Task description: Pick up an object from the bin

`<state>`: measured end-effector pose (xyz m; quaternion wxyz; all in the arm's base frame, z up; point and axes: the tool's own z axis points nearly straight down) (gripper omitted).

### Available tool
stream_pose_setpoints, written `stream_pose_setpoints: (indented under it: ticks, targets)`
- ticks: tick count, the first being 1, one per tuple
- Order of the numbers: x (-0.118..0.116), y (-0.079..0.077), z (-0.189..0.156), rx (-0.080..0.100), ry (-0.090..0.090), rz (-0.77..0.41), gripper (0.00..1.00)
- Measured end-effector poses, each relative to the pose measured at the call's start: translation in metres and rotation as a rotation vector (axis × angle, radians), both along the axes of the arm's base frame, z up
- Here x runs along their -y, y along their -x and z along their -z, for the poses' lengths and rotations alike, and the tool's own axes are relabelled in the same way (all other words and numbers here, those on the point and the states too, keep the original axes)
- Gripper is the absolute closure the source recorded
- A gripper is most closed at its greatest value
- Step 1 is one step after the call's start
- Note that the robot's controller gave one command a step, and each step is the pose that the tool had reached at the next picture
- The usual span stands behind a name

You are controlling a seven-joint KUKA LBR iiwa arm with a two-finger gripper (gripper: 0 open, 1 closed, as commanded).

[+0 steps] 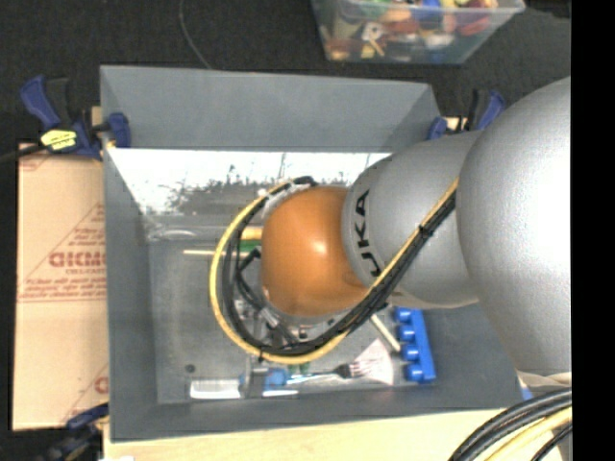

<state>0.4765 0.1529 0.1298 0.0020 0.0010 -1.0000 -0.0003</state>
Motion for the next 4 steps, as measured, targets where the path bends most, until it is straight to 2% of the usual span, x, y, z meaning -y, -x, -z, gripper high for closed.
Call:
stream_pose_setpoints:
  ticks: [1,2,3,4]
  targets:
    - [0.0,-0.002,-0.002,0.005,-0.001,0.004,0.0]
    - [0.065,-0.007,0.058,0.017,-0.001,-0.205,0.0]
    - [0.057,-0.027,0.059,0.009,-0.002,-0.498,0.0]
    - [0.158,-0.012,0.029,0.019,0.001,-0.337,0.0]
